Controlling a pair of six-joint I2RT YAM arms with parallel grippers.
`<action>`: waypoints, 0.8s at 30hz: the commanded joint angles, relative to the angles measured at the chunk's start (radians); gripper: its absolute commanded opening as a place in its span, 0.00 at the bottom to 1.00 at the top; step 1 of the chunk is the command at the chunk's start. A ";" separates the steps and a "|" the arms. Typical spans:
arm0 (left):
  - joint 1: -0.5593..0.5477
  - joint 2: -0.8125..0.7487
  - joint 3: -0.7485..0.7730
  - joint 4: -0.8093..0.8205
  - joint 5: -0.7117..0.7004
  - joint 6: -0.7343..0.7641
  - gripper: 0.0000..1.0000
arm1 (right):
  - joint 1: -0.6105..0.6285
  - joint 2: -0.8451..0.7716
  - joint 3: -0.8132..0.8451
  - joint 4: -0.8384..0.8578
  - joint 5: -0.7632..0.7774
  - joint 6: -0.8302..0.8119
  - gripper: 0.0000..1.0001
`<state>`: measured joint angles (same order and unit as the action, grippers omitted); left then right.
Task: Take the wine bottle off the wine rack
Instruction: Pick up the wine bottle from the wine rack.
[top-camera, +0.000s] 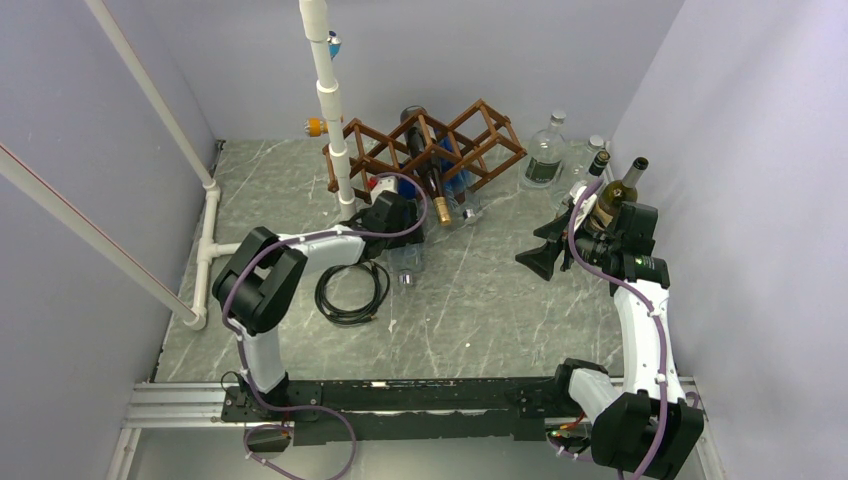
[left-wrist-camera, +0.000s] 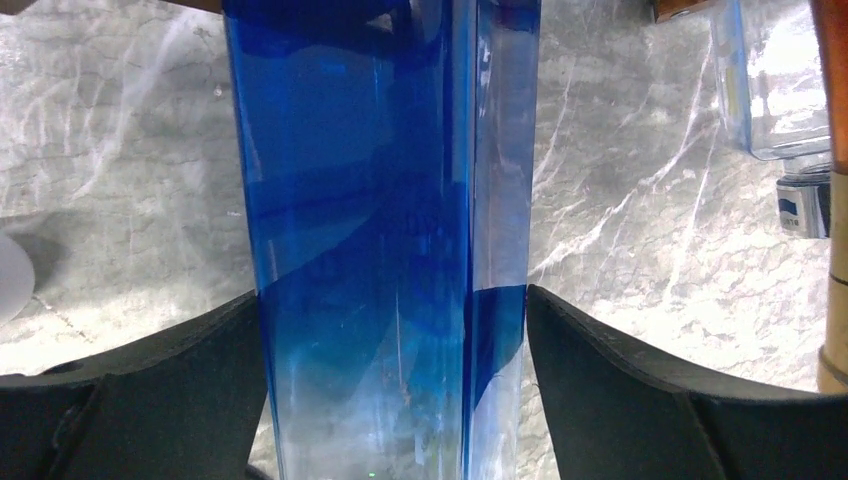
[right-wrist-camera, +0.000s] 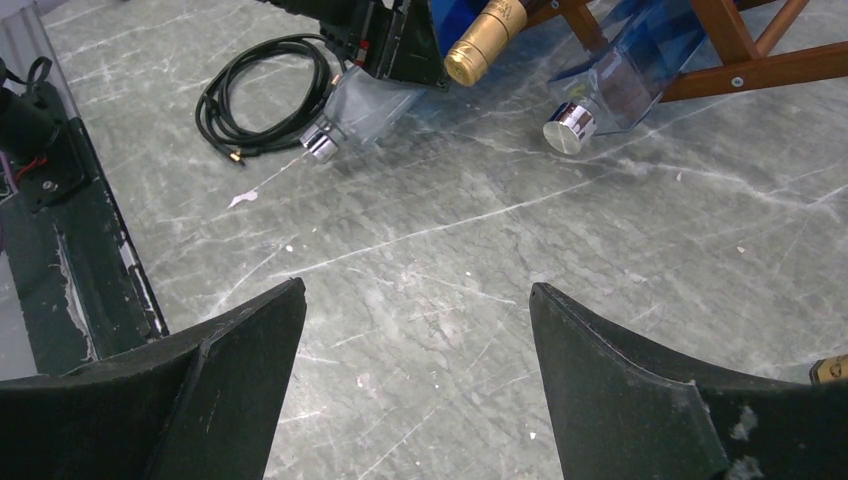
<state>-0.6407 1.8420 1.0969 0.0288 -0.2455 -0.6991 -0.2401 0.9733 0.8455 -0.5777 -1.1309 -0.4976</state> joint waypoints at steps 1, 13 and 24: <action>0.012 0.028 0.050 0.009 0.041 0.006 0.91 | 0.005 -0.004 0.009 0.006 -0.007 -0.025 0.85; 0.013 0.003 0.020 0.039 0.030 -0.003 0.61 | 0.012 0.001 0.010 0.004 0.004 -0.030 0.86; 0.008 -0.092 -0.037 0.039 0.016 0.021 0.20 | 0.013 -0.001 0.009 0.007 0.008 -0.028 0.86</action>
<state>-0.6323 1.8343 1.0763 0.0422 -0.2028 -0.6968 -0.2302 0.9760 0.8455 -0.5816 -1.1194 -0.5060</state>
